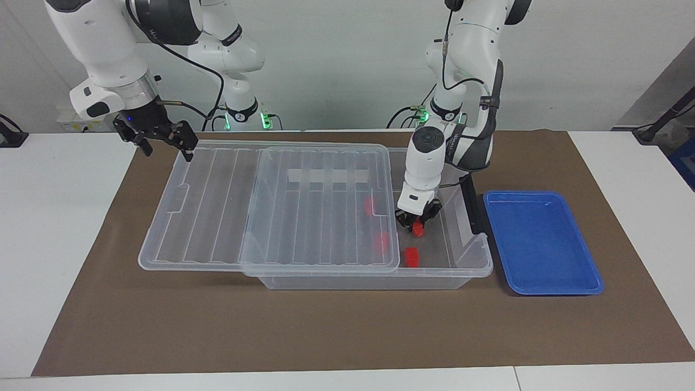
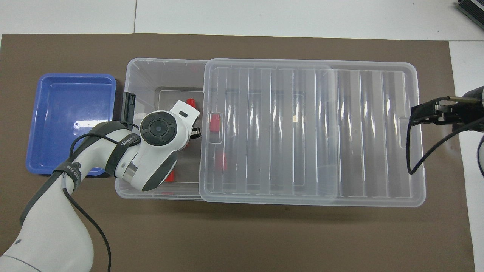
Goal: Place red block in blue tray from box
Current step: 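Grasp a red block inside the box with the left gripper, then lift the red block out and carry it over the blue tray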
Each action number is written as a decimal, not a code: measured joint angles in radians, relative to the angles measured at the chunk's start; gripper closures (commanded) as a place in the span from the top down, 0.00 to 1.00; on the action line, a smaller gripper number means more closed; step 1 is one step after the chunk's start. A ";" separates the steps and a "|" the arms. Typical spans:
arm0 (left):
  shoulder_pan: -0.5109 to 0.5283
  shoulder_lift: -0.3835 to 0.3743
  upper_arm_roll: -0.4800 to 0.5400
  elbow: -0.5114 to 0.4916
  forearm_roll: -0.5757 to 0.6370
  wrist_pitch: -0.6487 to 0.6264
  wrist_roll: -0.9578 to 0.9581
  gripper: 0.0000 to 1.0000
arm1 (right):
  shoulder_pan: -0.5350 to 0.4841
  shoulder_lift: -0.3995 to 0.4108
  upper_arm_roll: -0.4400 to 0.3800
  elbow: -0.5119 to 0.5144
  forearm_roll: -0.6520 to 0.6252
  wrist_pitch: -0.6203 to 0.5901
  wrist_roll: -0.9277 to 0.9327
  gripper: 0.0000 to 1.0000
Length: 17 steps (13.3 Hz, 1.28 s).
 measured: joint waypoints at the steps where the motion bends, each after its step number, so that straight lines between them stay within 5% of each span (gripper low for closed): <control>1: 0.000 0.000 0.001 0.000 0.000 0.000 0.000 0.00 | 0.000 0.000 0.000 0.000 0.000 0.000 0.000 1.00; 4: 0.001 -0.006 0.005 0.034 0.000 -0.051 0.000 0.00 | -0.001 0.000 0.000 0.000 0.000 -0.001 0.000 1.00; 9: 0.034 -0.073 0.008 0.237 -0.062 -0.374 0.030 0.00 | -0.003 0.000 0.000 0.000 0.000 -0.005 0.000 1.00; 14: 0.120 -0.119 0.018 0.448 -0.145 -0.721 0.255 0.00 | -0.006 0.000 -0.001 -0.003 0.000 0.011 0.000 0.98; 15: 0.143 -0.128 0.020 0.474 -0.151 -0.761 0.301 0.00 | -0.010 0.000 -0.003 -0.008 0.000 0.025 0.000 0.93; 16: 0.172 -0.140 0.022 0.487 -0.163 -0.781 0.352 0.00 | -0.017 -0.001 -0.003 -0.018 0.000 0.037 0.000 0.73; 17: 0.209 -0.154 0.024 0.489 -0.175 -0.790 0.418 0.00 | -0.028 -0.002 -0.004 -0.036 0.000 0.060 -0.001 0.41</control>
